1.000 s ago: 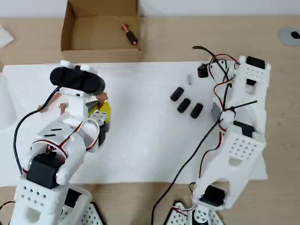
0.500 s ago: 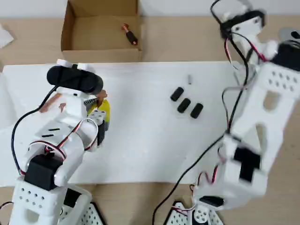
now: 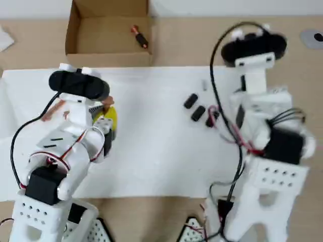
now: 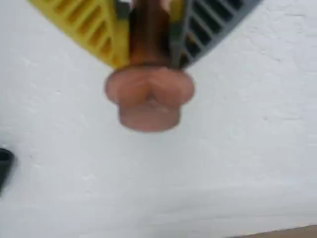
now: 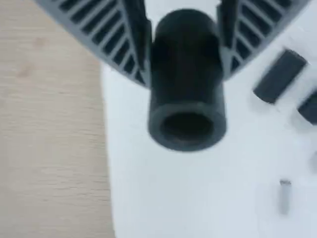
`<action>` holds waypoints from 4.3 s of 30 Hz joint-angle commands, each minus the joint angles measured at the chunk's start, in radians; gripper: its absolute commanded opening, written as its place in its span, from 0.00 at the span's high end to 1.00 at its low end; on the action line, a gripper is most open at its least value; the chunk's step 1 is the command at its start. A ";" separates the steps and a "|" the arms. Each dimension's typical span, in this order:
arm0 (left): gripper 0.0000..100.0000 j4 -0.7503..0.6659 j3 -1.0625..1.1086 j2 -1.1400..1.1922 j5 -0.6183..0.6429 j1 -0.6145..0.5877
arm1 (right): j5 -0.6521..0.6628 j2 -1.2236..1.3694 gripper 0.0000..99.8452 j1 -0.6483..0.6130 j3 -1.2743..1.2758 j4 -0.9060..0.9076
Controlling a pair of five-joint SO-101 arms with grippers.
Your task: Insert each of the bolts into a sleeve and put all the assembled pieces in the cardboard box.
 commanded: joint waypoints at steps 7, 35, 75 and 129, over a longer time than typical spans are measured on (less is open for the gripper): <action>1.00 -0.048 0.031 -0.018 0.110 -0.072 | -0.230 -0.510 0.99 -0.180 0.708 -0.577; 1.00 -0.783 0.381 -0.021 0.137 0.083 | -0.218 -1.061 0.99 -0.817 1.205 -0.597; 1.00 -0.783 0.819 -0.631 0.140 0.247 | -0.259 -1.061 0.99 -0.898 1.242 -0.600; 1.00 -0.371 0.462 -0.624 0.210 0.201 | -0.258 -1.061 0.99 -0.898 1.250 -0.600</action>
